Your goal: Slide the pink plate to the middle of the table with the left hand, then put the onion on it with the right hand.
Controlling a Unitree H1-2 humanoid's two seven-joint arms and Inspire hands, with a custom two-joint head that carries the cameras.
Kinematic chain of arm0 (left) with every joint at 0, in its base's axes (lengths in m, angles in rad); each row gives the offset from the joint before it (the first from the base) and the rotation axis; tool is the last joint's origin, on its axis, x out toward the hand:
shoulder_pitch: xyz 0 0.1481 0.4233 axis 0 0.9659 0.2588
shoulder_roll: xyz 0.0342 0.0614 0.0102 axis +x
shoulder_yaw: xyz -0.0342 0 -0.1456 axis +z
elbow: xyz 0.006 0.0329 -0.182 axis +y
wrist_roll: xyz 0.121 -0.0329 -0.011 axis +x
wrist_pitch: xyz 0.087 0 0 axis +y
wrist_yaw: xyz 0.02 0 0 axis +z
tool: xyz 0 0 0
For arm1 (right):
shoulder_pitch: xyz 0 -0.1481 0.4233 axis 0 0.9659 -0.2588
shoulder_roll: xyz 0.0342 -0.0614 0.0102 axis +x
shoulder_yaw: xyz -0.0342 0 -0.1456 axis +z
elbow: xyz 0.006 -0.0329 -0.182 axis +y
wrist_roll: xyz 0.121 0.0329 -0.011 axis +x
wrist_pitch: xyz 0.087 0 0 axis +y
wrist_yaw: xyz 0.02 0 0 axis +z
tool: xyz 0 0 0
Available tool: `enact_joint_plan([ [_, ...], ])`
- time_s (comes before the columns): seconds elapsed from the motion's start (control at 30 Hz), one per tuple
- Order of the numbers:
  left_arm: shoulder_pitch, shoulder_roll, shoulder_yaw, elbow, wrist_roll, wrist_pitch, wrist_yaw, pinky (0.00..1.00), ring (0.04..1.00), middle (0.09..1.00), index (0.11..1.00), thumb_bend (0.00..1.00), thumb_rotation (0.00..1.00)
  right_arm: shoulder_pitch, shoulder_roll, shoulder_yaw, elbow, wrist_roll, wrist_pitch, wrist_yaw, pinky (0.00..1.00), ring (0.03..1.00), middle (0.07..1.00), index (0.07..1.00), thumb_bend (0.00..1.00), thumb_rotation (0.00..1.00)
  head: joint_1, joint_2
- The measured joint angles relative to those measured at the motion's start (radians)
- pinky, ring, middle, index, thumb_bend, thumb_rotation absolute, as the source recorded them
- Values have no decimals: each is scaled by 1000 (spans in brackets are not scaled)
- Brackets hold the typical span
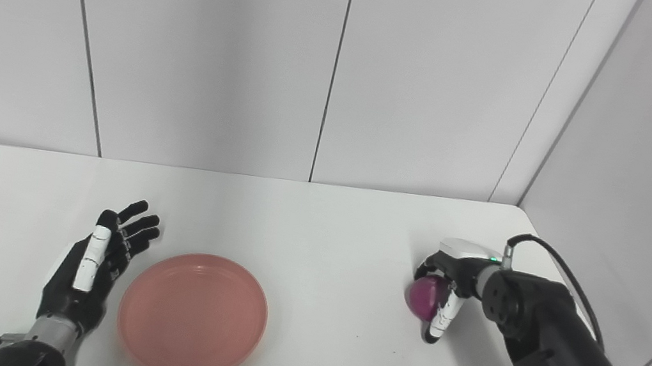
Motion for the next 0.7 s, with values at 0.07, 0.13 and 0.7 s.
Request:
enact_joint_plan([
  [0.07,0,0,1,0,0,0,0,920,827,806,817,813,878,7,0,0,0,3,-3,-19,636,781,840,767,963,113,0,2],
  [0.13,0,0,0,0,0,0,0,920,826,806,817,814,878,10,0,0,0,7,-6,-32,631,773,833,761,951,112,2,3],
  [0.7,0,-1,1,1,0,0,0,912,819,799,812,807,874,15,1,10,6,10,-37,-77,568,649,718,738,894,101,3,6],
])
